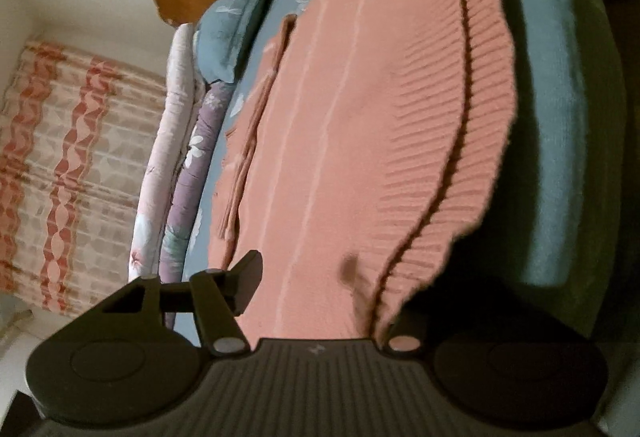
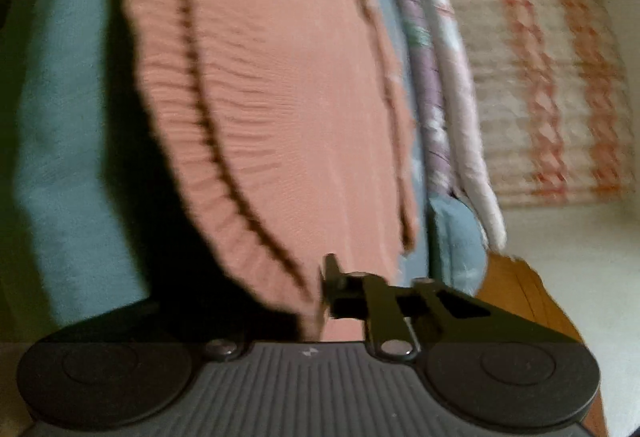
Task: Fold clothes
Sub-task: 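Lift the gripped hem with both tools and fold it over toward the collar, then lay the hem down near the collar and open both tools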
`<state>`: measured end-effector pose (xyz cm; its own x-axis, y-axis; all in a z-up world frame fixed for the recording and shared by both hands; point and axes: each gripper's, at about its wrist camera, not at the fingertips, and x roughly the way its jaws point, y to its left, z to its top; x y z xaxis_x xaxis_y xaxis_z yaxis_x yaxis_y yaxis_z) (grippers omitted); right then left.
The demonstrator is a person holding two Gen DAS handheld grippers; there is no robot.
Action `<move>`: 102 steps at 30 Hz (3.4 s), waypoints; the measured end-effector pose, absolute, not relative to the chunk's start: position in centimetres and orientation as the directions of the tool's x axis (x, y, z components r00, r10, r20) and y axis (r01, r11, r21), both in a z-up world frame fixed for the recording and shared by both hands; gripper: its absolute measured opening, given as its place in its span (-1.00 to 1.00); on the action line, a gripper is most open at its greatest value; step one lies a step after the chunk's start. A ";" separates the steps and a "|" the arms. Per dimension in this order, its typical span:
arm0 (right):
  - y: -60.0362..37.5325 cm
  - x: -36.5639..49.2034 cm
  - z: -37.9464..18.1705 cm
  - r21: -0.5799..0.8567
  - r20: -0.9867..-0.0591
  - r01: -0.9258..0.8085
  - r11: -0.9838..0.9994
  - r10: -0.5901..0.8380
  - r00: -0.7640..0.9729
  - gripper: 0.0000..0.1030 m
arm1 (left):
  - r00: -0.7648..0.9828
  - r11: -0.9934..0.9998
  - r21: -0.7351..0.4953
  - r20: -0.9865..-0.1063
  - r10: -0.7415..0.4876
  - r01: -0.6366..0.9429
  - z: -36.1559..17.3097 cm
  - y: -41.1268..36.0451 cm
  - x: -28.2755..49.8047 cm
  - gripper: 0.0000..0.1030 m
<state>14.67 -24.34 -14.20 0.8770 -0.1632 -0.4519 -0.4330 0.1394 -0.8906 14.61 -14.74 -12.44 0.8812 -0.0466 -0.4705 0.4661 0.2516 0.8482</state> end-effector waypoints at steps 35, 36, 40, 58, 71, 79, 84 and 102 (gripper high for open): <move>-26.1 25.7 -1.3 -0.713 -0.667 -0.626 0.317 -0.029 0.745 -0.79 | 0.653 0.460 0.557 -0.755 -0.069 0.692 -1.7 -11.8 26.2 -0.90; -26.3 26.5 -1.0 -0.712 -0.663 -0.621 0.326 -0.022 0.748 -0.79 | 0.655 0.464 0.559 -0.753 -0.063 0.687 -1.4 -11.9 27.0 -0.90; -26.6 29.3 -0.6 -0.718 -0.651 -0.615 0.325 -0.001 0.759 -0.79 | 0.670 0.467 0.579 -0.742 -0.040 0.668 -0.8 -12.1 29.8 -0.89; -27.4 44.8 -0.1 -0.710 -0.637 -0.619 0.336 0.067 0.768 -0.78 | 0.678 0.580 0.562 -0.734 0.022 0.589 -0.3 -10.3 44.2 -0.86; -26.5 54.6 -2.2 -0.576 -0.753 -0.704 0.416 0.065 0.655 -0.76 | 0.564 0.671 0.445 -0.824 0.047 0.593 -2.3 -8.5 53.2 -0.84; -26.8 56.8 -3.9 -0.552 -0.767 -0.688 0.470 0.038 0.641 -0.04 | 0.522 0.681 0.417 -0.851 0.060 0.601 -5.2 -8.6 55.6 -0.75; -28.2 55.1 -1.0 -0.514 -0.770 -0.700 0.496 0.095 0.631 0.17 | 0.560 0.663 0.435 -0.828 0.030 0.609 -2.5 -7.9 54.7 -0.50; -34.8 51.4 7.4 -0.284 -0.717 -0.661 0.694 0.304 0.627 0.34 | 0.650 0.756 0.340 -0.745 -0.147 0.559 6.0 -4.9 50.9 0.07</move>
<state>51.45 -34.77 7.44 0.6271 0.3040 -0.7171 -0.6613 0.6944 -0.2839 50.92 -4.90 6.04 0.6504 -0.1465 -0.7454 0.5595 0.7561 0.3395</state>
